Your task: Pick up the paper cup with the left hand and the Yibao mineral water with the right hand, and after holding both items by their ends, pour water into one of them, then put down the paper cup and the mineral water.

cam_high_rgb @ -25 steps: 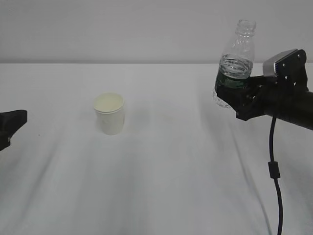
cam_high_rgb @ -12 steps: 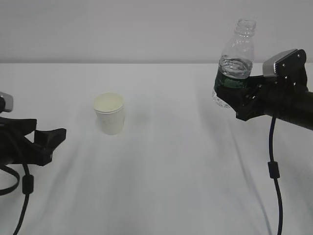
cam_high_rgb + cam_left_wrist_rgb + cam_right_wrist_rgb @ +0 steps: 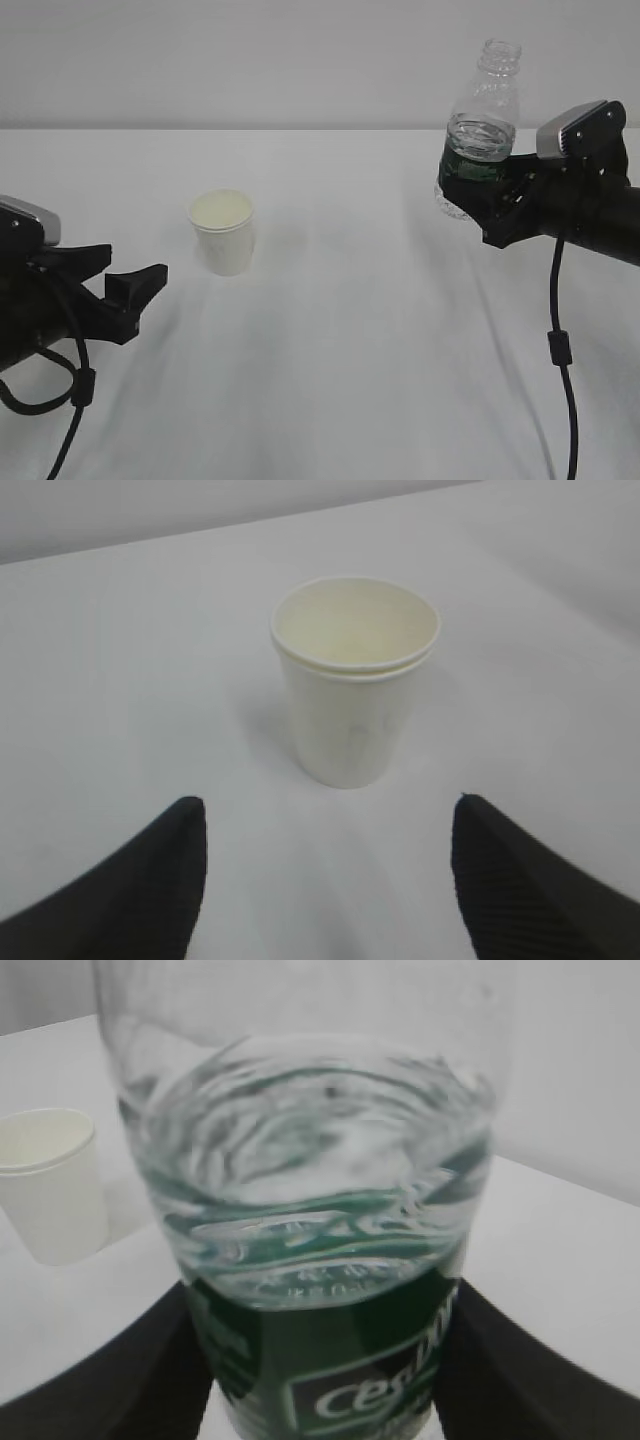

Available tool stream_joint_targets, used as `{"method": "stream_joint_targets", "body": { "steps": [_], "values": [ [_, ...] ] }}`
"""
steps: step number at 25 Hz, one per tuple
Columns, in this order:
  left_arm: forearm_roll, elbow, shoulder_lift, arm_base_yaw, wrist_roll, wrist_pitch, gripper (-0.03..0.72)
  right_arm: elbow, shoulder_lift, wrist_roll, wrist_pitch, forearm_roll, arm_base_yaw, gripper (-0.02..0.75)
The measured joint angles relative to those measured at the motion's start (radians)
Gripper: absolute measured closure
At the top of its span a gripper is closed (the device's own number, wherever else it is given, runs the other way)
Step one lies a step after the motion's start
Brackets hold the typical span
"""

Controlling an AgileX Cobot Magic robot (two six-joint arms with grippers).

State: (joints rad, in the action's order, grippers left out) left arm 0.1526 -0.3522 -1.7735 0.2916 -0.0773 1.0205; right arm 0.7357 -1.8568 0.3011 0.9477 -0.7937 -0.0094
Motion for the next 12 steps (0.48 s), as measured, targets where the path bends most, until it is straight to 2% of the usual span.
{"method": "stream_joint_targets", "body": {
  "steps": [4, 12],
  "values": [
    [0.002, -0.004, -0.083, 0.000, 0.000, 0.104, 0.141, 0.000, 0.000, 0.000, 0.000, -0.011, 0.000, 0.276],
    [0.004, -0.021, -0.198, 0.000, 0.000, 0.120, 0.141, 0.000, 0.000, -0.002, 0.002, -0.022, 0.000, 0.277]
  ]
}}
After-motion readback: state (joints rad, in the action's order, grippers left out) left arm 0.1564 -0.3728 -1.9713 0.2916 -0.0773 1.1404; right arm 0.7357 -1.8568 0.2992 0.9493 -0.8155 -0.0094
